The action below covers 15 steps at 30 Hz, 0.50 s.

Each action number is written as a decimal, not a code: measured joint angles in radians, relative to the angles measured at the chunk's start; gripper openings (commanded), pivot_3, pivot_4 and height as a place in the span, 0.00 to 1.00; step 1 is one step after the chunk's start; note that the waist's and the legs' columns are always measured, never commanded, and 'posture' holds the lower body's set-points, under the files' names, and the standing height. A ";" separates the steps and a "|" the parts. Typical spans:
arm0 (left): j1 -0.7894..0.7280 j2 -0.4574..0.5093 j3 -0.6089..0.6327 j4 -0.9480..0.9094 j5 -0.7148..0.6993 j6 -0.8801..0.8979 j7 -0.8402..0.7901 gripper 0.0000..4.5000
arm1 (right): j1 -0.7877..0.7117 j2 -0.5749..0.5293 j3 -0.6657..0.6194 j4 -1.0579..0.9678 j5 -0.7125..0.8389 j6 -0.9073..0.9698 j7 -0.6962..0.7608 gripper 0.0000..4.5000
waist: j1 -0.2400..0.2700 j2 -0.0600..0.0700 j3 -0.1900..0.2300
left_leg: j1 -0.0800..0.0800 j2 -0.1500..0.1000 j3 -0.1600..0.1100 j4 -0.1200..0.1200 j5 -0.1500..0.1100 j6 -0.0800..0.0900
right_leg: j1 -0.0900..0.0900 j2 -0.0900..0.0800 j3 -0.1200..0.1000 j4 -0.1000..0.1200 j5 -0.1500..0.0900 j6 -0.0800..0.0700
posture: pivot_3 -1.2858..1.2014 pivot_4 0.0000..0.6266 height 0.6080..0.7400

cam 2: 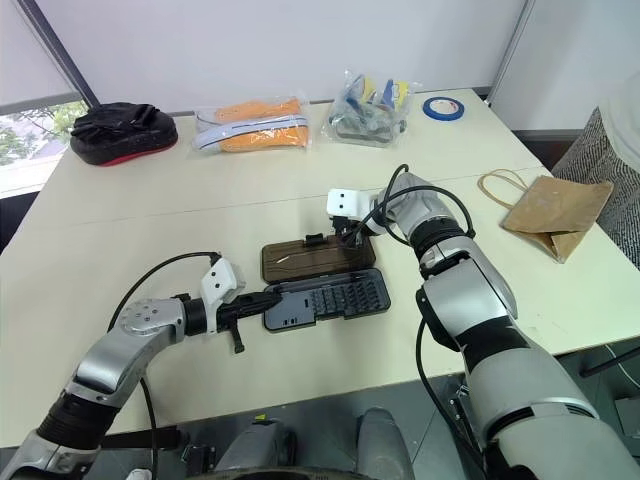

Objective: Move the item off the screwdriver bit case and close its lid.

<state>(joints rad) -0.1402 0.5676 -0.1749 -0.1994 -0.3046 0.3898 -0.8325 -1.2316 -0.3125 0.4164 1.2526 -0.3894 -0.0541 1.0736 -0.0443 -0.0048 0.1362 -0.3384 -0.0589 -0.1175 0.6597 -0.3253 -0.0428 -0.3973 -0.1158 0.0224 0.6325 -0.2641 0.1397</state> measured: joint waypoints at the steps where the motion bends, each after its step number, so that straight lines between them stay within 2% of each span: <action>1: 0.000 0.000 0.000 0.000 0.000 0.000 0.000 0.00 | 0.000 0.000 0.000 0.000 0.000 0.000 0.000 0.21 | 0.000 0.000 0.000 | 0.000 0.000 0.000 0.000 0.000 0.000 | 0.000 0.000 0.000 0.000 0.000 0.000 | 0.52 0.24 1.00; 4: -0.001 0.000 0.000 0.000 0.000 0.000 -0.001 0.00 | 0.000 0.000 0.000 0.000 0.000 0.000 0.001 0.21 | 0.000 0.000 0.000 | 0.000 0.000 0.000 0.000 0.000 0.000 | 0.000 0.000 0.000 0.000 0.000 0.000 | 0.52 0.24 1.00; 5: -0.001 0.000 0.000 0.000 0.000 0.000 -0.001 0.00 | 0.000 0.000 0.000 0.000 0.000 0.000 0.003 0.09 | 0.000 0.000 0.000 | 0.000 0.000 0.000 0.000 0.000 0.000 | 0.000 0.000 0.000 0.000 0.000 0.000 | 0.52 0.24 1.00; 6: -0.001 0.000 0.000 0.000 0.000 0.001 -0.001 0.00 | 0.001 0.001 0.000 0.000 0.000 -0.002 0.009 0.02 | 0.000 0.000 0.000 | 0.000 0.000 0.000 0.000 0.000 0.000 | 0.000 0.000 0.000 0.000 0.000 0.000 | 0.52 0.24 1.00; 15: -0.011 0.000 0.004 0.002 0.008 0.013 0.008 0.00 | -0.001 0.002 0.006 0.000 -0.021 -0.012 0.009 0.01 | 0.000 -0.001 -0.002 | 0.000 0.000 0.000 -0.002 0.000 0.000 | 0.000 0.001 0.000 -0.001 0.000 0.000 | 0.52 0.24 1.00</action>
<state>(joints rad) -0.1512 0.5676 -0.1708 -0.1978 -0.2963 0.4028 -0.8248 -1.2326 -0.3109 0.4224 1.2527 -0.4099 -0.0665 1.0829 -0.0445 -0.0062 0.1347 -0.3379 -0.0584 -0.1179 0.6576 -0.3253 -0.0428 -0.3972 -0.1153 0.0221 0.6314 -0.2642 0.1396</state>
